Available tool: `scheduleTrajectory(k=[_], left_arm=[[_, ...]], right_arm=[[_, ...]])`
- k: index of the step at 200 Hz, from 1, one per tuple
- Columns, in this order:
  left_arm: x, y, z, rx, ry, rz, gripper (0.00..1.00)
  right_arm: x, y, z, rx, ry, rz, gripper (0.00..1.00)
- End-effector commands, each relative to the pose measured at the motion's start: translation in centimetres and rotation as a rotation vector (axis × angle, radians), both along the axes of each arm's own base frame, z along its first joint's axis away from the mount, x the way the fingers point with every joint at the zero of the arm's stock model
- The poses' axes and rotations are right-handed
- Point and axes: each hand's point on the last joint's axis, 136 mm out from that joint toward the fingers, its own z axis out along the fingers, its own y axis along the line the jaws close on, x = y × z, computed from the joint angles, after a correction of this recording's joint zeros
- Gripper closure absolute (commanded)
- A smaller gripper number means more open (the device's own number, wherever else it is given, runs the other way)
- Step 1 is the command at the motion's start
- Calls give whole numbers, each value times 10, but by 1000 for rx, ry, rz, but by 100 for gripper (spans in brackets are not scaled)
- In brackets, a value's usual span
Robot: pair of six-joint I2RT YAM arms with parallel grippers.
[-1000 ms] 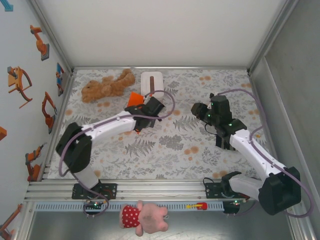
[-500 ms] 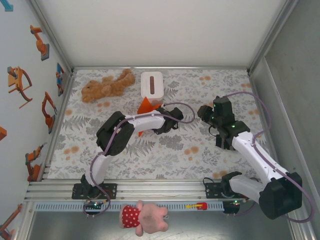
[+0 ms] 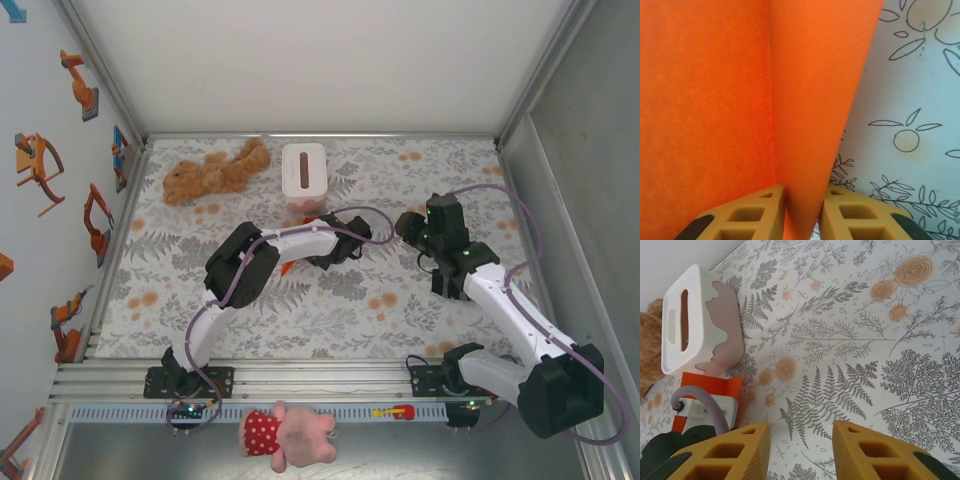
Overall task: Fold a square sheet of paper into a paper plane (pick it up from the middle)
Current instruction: Turn over the paper at the center of the table.
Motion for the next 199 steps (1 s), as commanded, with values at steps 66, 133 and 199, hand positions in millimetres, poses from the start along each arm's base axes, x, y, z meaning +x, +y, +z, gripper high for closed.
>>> scheduleTrajectory(k=[66, 133, 199], left_arm=[[-58, -71, 21, -547, 233, 8, 50], [-102, -106, 67, -956, 373, -73, 43], [-58, -39, 64, -990, 253, 85, 39]], right_arm=[[2, -2, -5, 12, 22, -19, 61], [7, 0, -11, 14, 41, -24, 57], [10, 8, -17, 43, 58, -2, 52]])
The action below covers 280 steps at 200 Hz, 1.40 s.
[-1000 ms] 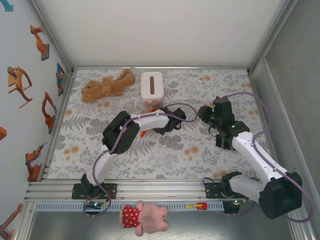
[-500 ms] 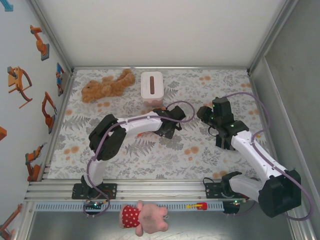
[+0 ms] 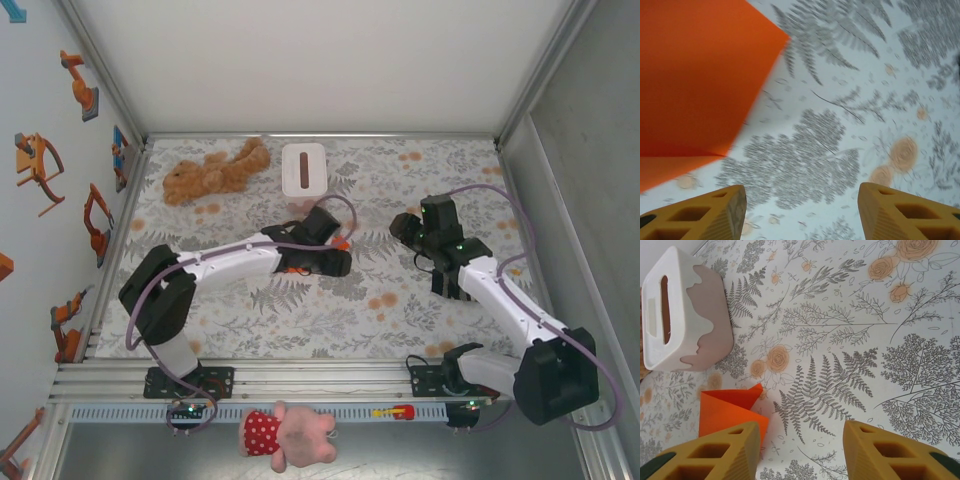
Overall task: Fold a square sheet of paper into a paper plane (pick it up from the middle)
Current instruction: Turn over the paper at the center of the table, then fold the wing for the fifth time at the center of the table.
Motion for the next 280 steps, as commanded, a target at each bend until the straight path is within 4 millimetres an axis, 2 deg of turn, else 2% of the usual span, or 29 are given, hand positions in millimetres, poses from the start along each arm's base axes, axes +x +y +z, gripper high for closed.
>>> scheduleTrajectory(k=[1, 29, 92, 155, 193, 219, 245, 280], left_arm=[[24, 25, -5, -17, 13, 109, 39], [41, 38, -22, -46, 67, 194, 41], [70, 54, -36, -18, 49, 281, 41], [78, 64, -56, -51, 139, 350, 41], [74, 65, -70, -89, 226, 402, 43], [65, 59, -82, -130, 301, 429, 48], [57, 50, -95, -220, 387, 490, 53], [53, 43, -98, -279, 419, 561, 58]], right_arm=[[6, 2, 3, 26, -12, -7, 52], [6, 4, 0, 26, 5, -4, 52], [6, 8, -6, 36, 31, 11, 52], [7, 16, -14, 65, 58, 41, 53], [6, 27, -25, 128, 91, 56, 53], [2, 41, -37, 215, 133, 72, 54], [-8, 63, -52, 312, 186, 89, 56], [-25, 98, -70, 348, 246, 122, 57]])
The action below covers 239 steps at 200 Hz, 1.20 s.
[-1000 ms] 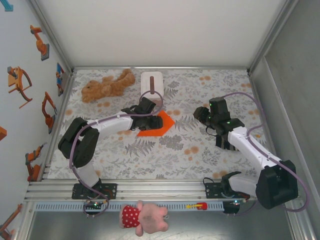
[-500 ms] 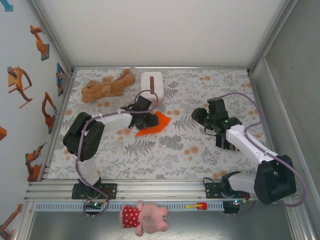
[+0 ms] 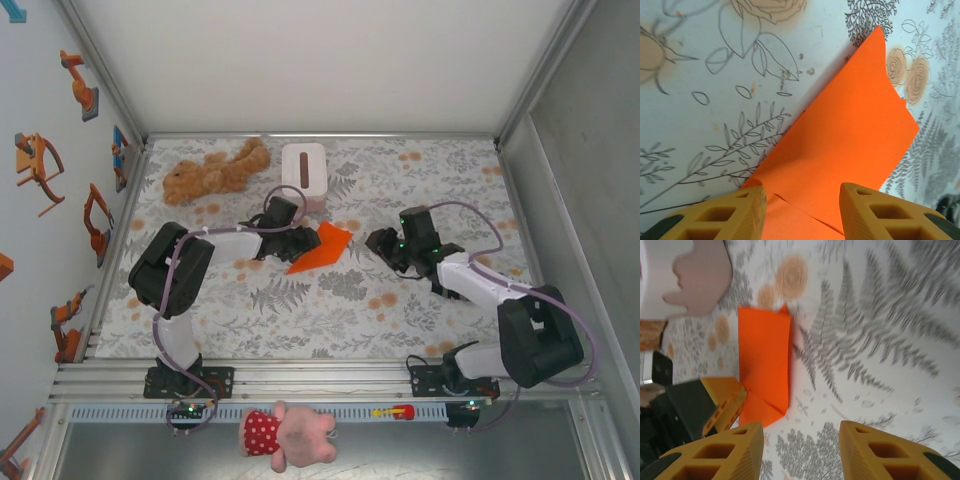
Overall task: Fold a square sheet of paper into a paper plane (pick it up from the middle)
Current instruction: Fold the wing for the fifth time at the center of the table.
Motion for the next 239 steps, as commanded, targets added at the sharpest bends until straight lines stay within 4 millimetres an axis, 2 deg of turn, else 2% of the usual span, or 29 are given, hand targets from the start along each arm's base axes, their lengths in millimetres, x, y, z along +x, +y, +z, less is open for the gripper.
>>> scheduleTrajectory(k=[1, 39, 75, 110, 175, 239], left_arm=[[-23, 2, -32, -1, 141, 66, 58], [-25, 7, -38, 40, 155, 82, 60], [-28, 10, -42, 49, 169, 86, 60], [-30, 10, -43, 54, 172, 82, 60], [-29, 11, -43, 72, 162, 74, 60], [-29, 10, -44, 77, 160, 67, 59]], right_arm=[[-5, 28, -1, 84, 21, 6, 57], [-10, 63, -21, 137, 68, 42, 59], [-3, 84, -36, 186, 106, 60, 62], [-1, 83, -46, 170, 120, 47, 64], [3, 85, -57, 165, 127, 37, 73], [22, 92, -41, 217, 47, 32, 77]])
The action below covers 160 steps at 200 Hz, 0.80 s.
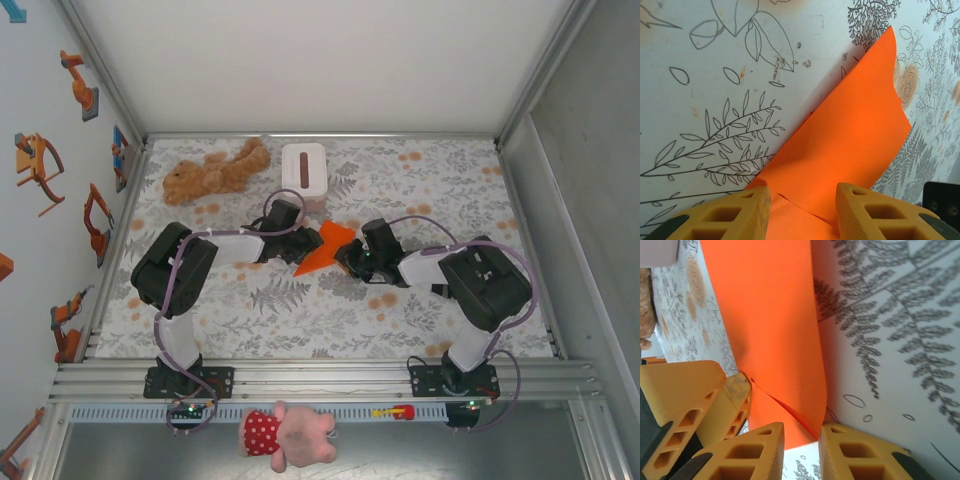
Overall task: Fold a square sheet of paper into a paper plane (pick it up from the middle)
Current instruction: Fold the wing for the fifth time at the center of the table.
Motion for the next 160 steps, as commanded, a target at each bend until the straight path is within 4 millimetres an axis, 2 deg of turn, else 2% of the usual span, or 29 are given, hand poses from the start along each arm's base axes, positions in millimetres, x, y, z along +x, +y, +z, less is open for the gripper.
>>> scheduleTrajectory(k=[1, 31, 160], left_arm=[[-28, 18, -42, 123, 122, -12, 59], [-27, 18, -41, 121, 120, -12, 59], [-21, 15, -26, 118, 78, -43, 54]], right_arm=[[19, 10, 20, 50, -70, -19, 77], [22, 9, 23, 71, -86, -43, 77], [12, 6, 5, 87, -10, -70, 83]])
